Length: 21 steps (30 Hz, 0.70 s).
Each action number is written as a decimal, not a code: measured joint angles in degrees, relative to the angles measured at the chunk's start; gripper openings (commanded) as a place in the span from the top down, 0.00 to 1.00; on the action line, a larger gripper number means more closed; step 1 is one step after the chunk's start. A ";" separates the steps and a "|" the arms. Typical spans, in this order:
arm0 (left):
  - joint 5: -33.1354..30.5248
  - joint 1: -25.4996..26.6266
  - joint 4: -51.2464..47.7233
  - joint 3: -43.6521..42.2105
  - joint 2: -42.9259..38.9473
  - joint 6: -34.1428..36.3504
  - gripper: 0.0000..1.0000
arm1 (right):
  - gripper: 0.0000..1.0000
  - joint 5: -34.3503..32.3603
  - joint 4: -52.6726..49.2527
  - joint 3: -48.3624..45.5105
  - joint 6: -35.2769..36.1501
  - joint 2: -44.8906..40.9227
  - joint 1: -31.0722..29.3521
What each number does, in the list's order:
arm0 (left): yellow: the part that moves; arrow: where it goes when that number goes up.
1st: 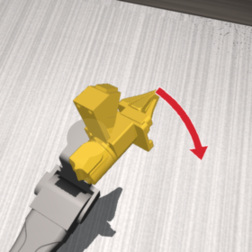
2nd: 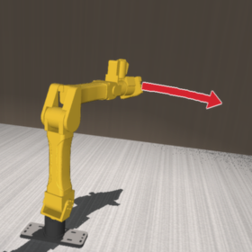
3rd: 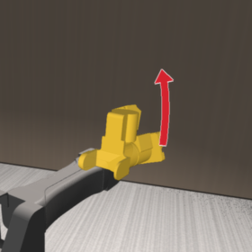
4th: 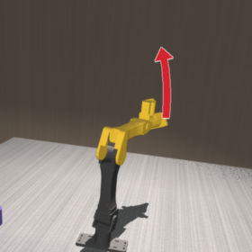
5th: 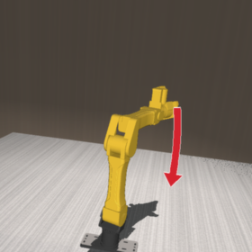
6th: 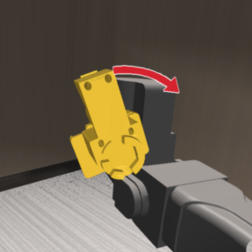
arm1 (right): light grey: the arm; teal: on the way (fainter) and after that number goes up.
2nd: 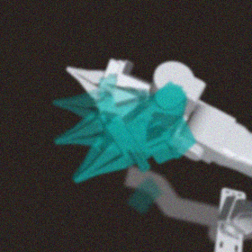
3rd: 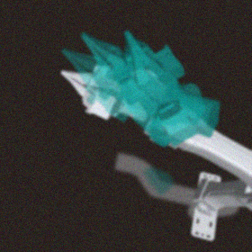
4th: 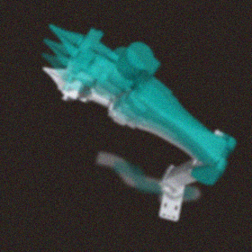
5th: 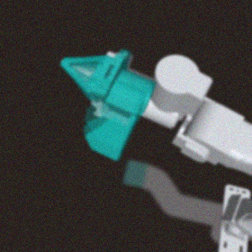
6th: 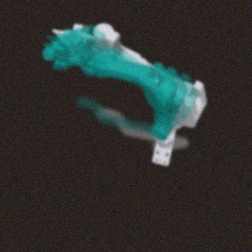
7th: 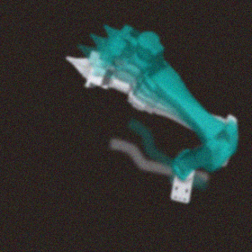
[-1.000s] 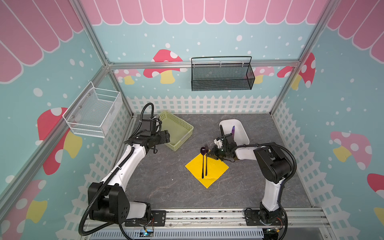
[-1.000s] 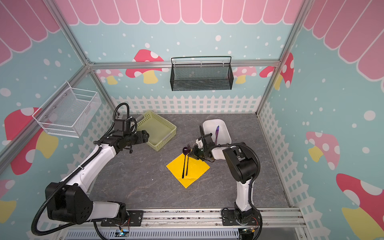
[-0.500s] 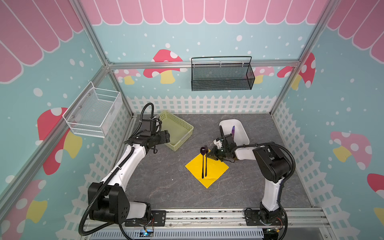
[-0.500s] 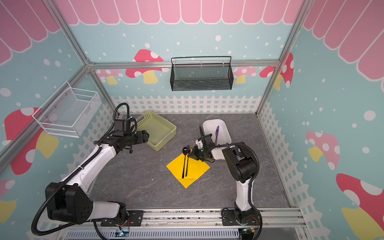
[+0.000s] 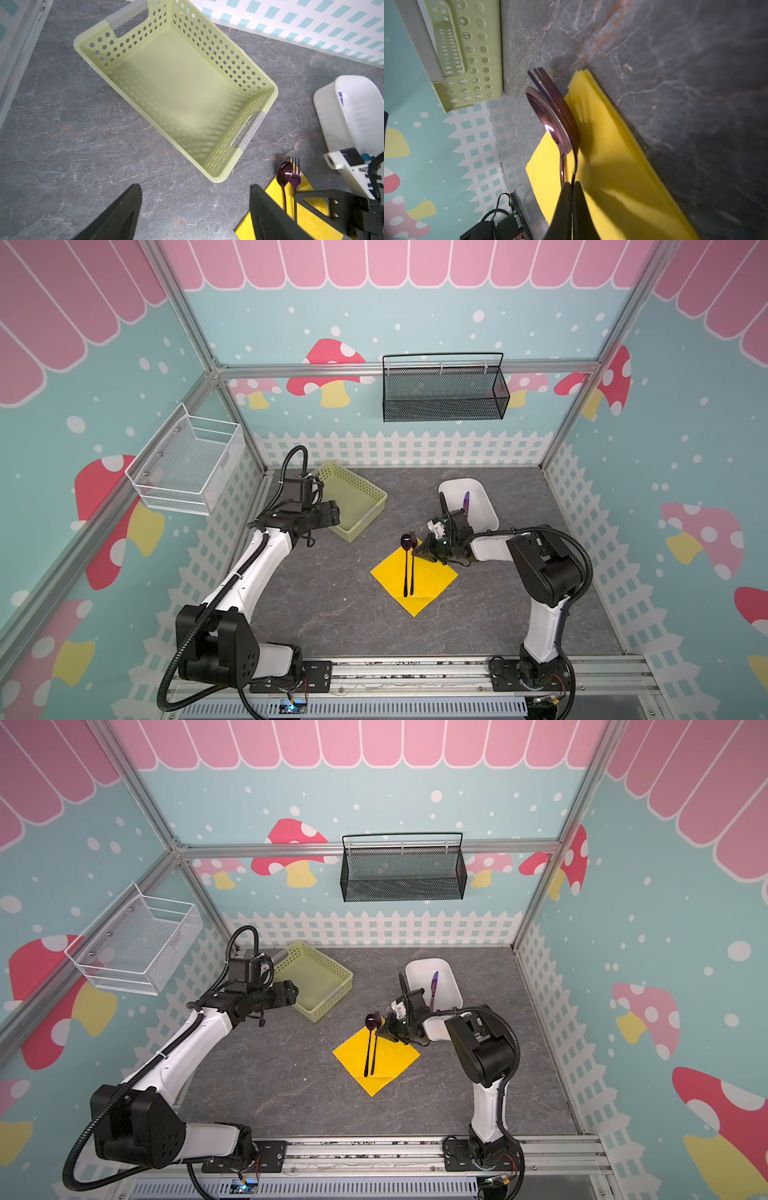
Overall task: Place the utensils on the paper napkin and roll it up
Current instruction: 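Carry the fork onto the napkin beside the spoon with the right gripper, then lower the purple fork beside the spoon and open the right gripper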
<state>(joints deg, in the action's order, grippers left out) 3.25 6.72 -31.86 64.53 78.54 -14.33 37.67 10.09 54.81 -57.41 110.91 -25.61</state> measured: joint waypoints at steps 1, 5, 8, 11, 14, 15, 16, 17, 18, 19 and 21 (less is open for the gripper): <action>0.00 0.00 0.00 0.00 0.00 0.00 0.17 | 1.00 0.04 -0.02 0.00 0.07 0.00 -0.02; 0.00 0.00 0.00 0.00 0.00 0.00 0.17 | 1.00 0.35 -0.13 0.00 0.13 0.00 -0.28; 0.00 0.00 0.00 0.00 0.00 0.00 0.17 | 1.00 0.37 -0.57 0.00 0.31 0.00 -0.35; 0.00 0.00 0.00 0.00 0.00 0.00 0.17 | 0.95 0.39 -0.90 0.00 0.59 0.00 -0.35; -0.02 0.00 0.00 0.00 0.00 0.00 0.17 | 0.91 0.33 -1.22 0.02 1.03 0.00 -0.35; 0.00 0.00 0.00 0.00 0.00 0.00 0.17 | 0.90 0.24 -1.53 0.02 1.22 0.00 -0.33; 0.00 0.00 0.00 0.00 0.00 0.00 0.17 | 0.89 0.02 -2.03 0.02 1.27 0.00 -0.33; 0.00 0.00 0.00 0.00 0.00 0.00 0.17 | 0.88 -0.20 -2.54 0.02 1.44 0.00 -0.33; -0.02 0.00 0.00 0.00 0.02 0.00 0.17 | 0.85 -0.20 -2.82 0.04 1.57 0.00 -0.33; 0.00 0.00 0.00 0.00 0.02 0.00 0.17 | 0.84 -0.22 -3.02 0.15 1.73 -0.04 -0.33; 0.00 0.00 0.00 0.00 0.02 0.00 0.17 | 0.83 -0.33 -3.32 0.46 2.03 -0.09 -0.35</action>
<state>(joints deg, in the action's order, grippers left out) 3.25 6.72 -31.86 64.53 78.56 -14.33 37.34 6.76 55.27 -55.37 110.83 -25.96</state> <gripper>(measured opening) 0.828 0.161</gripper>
